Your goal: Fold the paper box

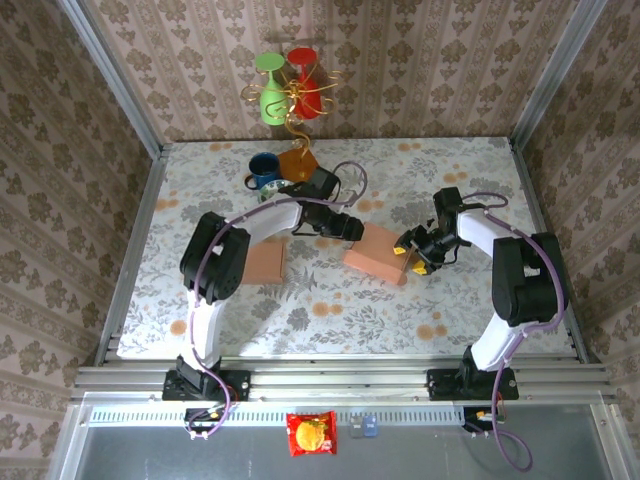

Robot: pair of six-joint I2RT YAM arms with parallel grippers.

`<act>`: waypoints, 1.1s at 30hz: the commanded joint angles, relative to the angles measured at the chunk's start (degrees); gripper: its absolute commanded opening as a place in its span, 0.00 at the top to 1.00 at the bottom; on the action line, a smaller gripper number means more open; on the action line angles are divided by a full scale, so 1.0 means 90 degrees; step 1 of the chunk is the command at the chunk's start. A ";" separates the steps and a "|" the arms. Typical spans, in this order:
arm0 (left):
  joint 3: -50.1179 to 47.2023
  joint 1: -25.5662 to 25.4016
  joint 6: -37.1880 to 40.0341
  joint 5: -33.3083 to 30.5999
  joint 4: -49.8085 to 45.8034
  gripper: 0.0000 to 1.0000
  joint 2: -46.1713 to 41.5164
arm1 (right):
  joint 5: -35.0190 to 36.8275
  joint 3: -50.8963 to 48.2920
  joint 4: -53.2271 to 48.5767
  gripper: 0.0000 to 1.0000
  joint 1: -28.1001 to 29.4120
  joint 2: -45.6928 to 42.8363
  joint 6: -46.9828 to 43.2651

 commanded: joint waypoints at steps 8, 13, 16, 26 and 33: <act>0.0052 -0.0129 0.0005 -0.0028 0.0167 0.47 0.0328 | 0.0109 0.0129 -0.0095 0.46 -0.0042 0.0356 -0.0616; 0.0019 -0.0165 0.0055 -0.0039 0.0157 0.52 0.0347 | 0.0196 0.0192 -0.0148 0.50 -0.0043 0.0426 -0.0784; -0.0046 -0.0172 0.0018 -0.0009 0.0213 0.56 0.0339 | 0.0233 0.0231 -0.0182 0.51 -0.0036 0.0474 -0.0884; -0.0413 -0.0192 -0.0225 0.0000 0.0513 0.65 0.0060 | 0.0558 0.0299 -0.0341 0.40 -0.0086 0.0116 -0.1345; -0.0756 -0.0164 -0.0628 0.0116 0.0964 0.69 -0.0063 | 0.0333 -0.0128 0.0181 0.31 -0.0282 -0.0153 -0.1386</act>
